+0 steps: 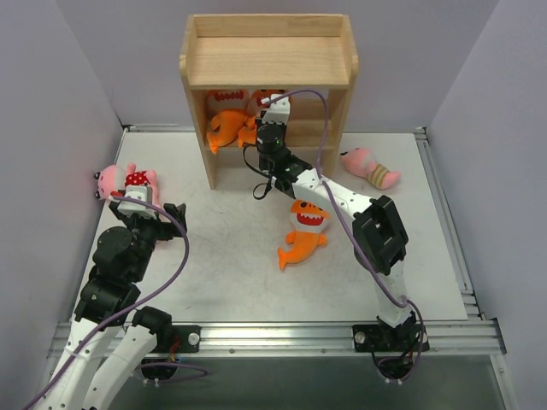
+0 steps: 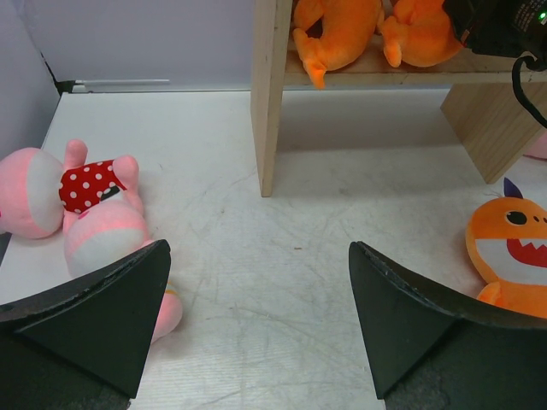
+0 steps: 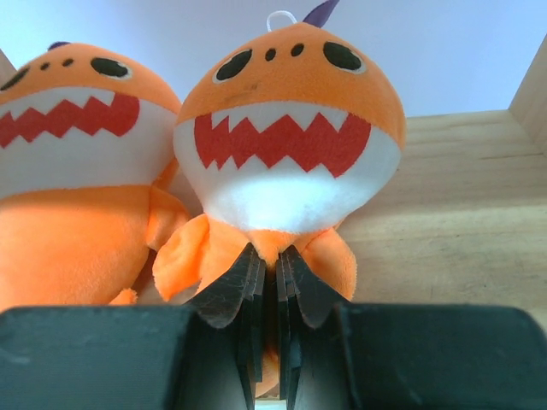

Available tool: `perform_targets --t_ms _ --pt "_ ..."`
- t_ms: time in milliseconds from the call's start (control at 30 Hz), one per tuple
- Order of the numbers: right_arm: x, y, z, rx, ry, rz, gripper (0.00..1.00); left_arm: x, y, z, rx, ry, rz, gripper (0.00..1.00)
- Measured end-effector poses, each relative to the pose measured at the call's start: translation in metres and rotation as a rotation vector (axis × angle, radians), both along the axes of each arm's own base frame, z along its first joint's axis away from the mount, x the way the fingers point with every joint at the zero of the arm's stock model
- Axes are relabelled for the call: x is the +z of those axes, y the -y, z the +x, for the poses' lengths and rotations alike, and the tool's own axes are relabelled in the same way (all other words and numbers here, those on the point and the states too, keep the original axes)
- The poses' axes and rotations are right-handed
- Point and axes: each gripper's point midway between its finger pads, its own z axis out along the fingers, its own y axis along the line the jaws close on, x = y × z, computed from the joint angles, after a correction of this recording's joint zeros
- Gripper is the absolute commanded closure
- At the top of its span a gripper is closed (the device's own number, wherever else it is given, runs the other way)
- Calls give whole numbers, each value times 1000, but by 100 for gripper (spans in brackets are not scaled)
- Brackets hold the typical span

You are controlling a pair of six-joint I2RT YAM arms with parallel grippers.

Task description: Place and organize the stuffed toys onto the shelf

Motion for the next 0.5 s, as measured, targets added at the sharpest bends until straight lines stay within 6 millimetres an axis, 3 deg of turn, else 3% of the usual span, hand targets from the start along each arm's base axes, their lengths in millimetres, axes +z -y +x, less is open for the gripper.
perform_targets --t_ms 267,500 --pt "0 6 2 -21 3 -7 100 0 0 0 0 0 0 6" --pt "0 9 4 -21 3 -25 93 -1 0 0 0 -3 1 6"
